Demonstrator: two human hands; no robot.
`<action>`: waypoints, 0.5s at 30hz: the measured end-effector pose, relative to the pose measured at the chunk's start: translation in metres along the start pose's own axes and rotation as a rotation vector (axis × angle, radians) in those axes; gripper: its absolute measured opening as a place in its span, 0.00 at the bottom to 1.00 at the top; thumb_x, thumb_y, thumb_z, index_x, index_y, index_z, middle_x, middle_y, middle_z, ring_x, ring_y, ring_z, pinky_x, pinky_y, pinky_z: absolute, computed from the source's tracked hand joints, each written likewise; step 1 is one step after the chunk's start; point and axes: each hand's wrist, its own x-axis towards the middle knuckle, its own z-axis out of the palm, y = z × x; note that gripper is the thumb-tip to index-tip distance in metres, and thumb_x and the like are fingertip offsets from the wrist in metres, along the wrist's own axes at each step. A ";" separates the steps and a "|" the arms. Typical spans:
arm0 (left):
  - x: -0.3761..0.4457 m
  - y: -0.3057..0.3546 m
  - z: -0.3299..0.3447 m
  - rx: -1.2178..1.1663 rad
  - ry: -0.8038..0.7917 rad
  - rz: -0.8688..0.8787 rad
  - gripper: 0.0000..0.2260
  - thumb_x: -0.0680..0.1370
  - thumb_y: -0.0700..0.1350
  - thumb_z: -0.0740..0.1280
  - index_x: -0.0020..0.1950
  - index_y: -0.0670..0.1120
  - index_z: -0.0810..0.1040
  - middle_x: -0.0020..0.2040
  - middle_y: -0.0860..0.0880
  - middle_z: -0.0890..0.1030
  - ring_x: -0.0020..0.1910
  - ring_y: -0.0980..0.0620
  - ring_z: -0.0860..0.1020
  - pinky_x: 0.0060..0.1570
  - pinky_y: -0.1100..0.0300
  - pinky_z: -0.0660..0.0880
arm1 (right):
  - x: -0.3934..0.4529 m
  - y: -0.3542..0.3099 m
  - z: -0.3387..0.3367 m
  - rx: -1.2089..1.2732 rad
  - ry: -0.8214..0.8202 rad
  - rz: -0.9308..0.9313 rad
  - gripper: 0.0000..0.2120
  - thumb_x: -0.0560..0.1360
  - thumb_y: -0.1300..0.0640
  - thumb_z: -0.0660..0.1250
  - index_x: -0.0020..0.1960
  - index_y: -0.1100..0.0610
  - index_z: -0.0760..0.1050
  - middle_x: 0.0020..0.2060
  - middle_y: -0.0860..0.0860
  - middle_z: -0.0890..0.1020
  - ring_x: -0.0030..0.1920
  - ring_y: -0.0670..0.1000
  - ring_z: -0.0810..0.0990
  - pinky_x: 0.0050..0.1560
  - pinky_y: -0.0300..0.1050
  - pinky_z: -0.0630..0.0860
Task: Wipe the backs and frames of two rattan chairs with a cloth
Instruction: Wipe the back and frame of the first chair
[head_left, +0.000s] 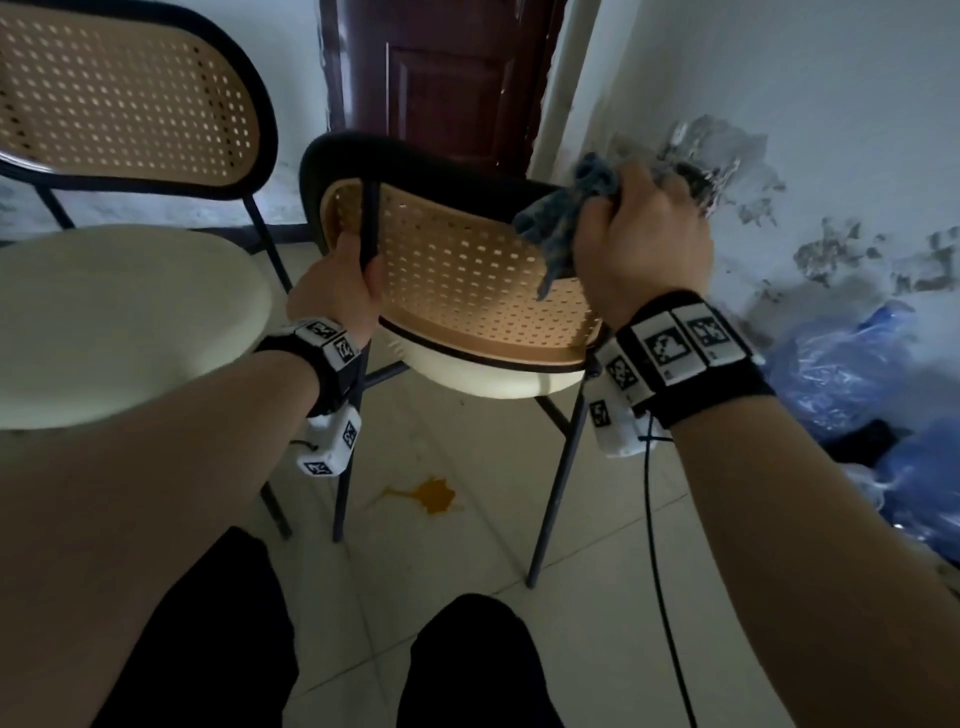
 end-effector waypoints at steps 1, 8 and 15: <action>0.001 0.002 -0.004 0.004 -0.026 -0.008 0.15 0.83 0.56 0.54 0.60 0.46 0.67 0.41 0.44 0.75 0.44 0.35 0.79 0.38 0.49 0.68 | -0.002 -0.008 0.001 -0.030 -0.023 -0.033 0.19 0.76 0.45 0.54 0.58 0.55 0.73 0.53 0.59 0.77 0.44 0.63 0.79 0.38 0.48 0.66; -0.005 0.022 -0.043 -0.131 0.018 -0.122 0.08 0.75 0.49 0.58 0.49 0.49 0.75 0.44 0.46 0.78 0.45 0.40 0.79 0.43 0.53 0.71 | -0.006 -0.044 0.007 -0.105 -0.180 -0.233 0.18 0.80 0.53 0.56 0.69 0.57 0.65 0.60 0.62 0.72 0.45 0.64 0.79 0.37 0.49 0.65; -0.021 0.088 -0.077 -0.181 0.308 0.366 0.14 0.72 0.43 0.61 0.58 0.47 0.75 0.59 0.46 0.75 0.59 0.43 0.72 0.55 0.50 0.71 | -0.017 -0.010 0.001 -0.146 -0.185 -0.226 0.26 0.80 0.48 0.57 0.75 0.52 0.58 0.65 0.62 0.72 0.43 0.64 0.80 0.35 0.50 0.66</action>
